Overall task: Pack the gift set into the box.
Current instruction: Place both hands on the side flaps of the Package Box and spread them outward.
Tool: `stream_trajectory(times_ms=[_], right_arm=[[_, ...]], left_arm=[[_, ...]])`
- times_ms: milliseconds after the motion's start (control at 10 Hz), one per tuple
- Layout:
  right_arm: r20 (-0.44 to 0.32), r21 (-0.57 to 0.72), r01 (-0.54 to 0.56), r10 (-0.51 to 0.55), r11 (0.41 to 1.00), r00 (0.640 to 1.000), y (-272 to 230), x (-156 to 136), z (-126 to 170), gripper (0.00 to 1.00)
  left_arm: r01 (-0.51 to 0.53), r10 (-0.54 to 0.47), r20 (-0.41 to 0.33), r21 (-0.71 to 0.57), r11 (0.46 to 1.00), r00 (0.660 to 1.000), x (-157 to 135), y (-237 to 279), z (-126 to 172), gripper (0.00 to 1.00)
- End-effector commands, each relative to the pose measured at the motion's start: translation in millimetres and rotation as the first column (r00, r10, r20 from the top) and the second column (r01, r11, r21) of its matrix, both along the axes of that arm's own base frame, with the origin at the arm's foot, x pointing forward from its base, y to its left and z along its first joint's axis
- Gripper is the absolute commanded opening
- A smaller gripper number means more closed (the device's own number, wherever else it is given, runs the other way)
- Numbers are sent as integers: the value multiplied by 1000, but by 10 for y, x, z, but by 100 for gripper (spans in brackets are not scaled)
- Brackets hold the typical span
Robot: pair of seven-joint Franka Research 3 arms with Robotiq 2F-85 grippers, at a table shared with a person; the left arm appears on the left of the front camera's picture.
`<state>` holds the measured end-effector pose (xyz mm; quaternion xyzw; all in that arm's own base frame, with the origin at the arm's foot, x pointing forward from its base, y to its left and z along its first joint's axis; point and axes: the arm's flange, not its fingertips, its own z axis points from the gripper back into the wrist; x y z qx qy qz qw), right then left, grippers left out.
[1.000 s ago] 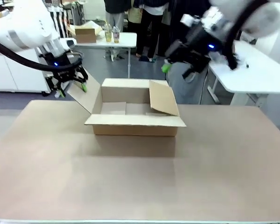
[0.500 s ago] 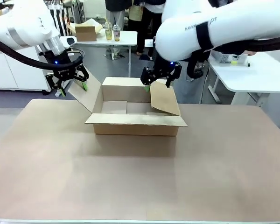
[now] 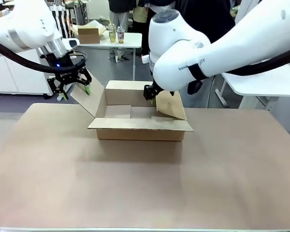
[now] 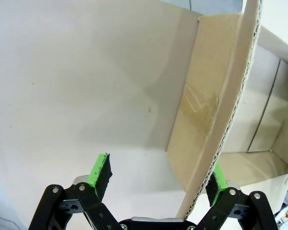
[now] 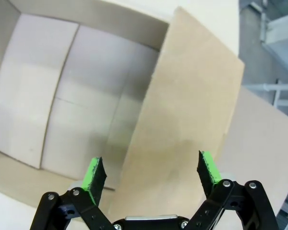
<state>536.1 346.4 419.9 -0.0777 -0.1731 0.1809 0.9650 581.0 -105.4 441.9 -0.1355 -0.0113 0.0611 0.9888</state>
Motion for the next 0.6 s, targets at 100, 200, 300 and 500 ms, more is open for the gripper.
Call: stream_trajectory(times_ms=[100, 200, 300, 500], right_arm=[[-14, 43, 94, -93, 995, 996, -39, 42, -1, 100], [-48, 80, 92, -89, 993, 995, -131, 2, 80, 100], [-20, 27, 32, -32, 999, 999, -19, 14, -14, 100], [-34, 47, 55, -54, 997, 998, -59, 35, -3, 100]], left_arm=[[-16, 16, 6, 20, 1000, 1000, -10, 8, 15, 100], [-16, 16, 6, 20, 1000, 1000, -10, 8, 15, 100], [-16, 16, 6, 20, 1000, 1000, -10, 8, 15, 100], [-16, 16, 6, 20, 1000, 1000, -10, 8, 15, 100]])
